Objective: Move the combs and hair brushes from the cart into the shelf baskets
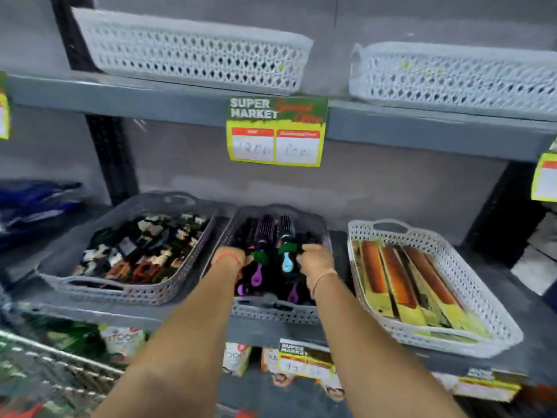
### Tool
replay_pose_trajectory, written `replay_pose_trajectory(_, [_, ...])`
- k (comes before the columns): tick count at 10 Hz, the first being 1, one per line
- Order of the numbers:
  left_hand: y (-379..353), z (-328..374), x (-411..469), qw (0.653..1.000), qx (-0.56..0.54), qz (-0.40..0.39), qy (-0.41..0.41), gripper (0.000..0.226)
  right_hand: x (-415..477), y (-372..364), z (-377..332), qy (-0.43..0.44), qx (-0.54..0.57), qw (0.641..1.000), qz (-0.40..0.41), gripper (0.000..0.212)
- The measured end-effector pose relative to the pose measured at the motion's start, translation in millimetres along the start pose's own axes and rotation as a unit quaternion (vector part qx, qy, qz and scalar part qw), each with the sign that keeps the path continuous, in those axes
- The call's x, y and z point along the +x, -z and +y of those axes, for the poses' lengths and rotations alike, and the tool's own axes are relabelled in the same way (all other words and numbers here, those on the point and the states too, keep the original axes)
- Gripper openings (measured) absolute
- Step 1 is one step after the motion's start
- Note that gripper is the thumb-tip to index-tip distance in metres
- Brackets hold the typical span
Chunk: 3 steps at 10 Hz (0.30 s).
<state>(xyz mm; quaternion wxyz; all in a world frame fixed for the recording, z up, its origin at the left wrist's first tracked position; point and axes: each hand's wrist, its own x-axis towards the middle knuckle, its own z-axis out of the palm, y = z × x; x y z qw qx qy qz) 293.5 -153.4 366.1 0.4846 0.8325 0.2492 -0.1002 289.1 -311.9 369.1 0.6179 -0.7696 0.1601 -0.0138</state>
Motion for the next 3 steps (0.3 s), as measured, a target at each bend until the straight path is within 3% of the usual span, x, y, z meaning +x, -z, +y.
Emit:
replay_pose_trajectory(1, [-2.2, -7.1, 11.5, 0.995, 0.087, 0.026, 0.037, 0.041, 3.2, 2.4, 16.2, 0.016, -0.160, 0.987, 0.007, 0.016])
replay_pose_trajectory(3, [10.1, -19.6, -18.2, 0.986, 0.058, 0.155, -0.026, 0.051, -23.2, 5.9, 12.6, 0.022, -0.145, 0.989, 0.026, 0.032])
